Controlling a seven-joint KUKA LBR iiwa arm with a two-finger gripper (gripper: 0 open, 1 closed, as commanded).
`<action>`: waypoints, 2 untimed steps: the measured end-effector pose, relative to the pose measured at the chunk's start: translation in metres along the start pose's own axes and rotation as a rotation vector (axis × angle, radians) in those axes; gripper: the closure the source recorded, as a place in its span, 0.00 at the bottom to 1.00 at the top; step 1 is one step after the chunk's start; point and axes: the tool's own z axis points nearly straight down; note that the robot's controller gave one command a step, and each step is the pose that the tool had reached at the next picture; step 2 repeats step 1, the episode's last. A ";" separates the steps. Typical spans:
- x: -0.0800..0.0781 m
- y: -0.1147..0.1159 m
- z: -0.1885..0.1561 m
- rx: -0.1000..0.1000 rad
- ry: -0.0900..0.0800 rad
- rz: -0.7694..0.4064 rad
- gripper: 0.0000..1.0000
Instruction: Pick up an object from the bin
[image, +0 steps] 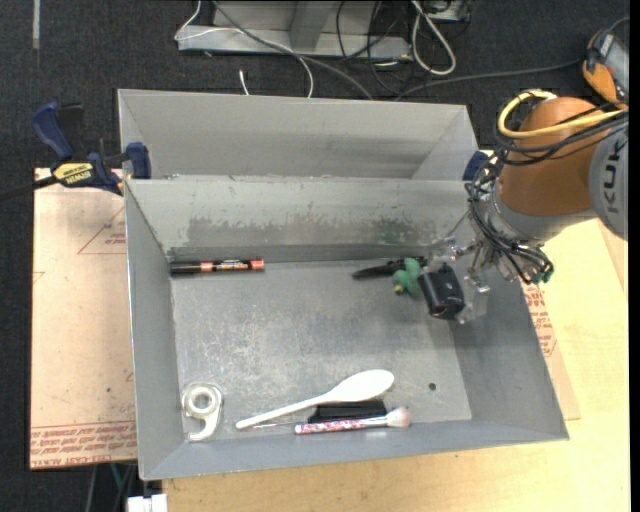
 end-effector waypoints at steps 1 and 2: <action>0.000 0.001 -0.024 -0.001 0.000 0.000 1.00; 0.000 0.001 -0.024 -0.001 0.000 0.000 1.00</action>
Offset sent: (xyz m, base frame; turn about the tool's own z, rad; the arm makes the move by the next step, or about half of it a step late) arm -0.0010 0.0008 0.0411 0.0002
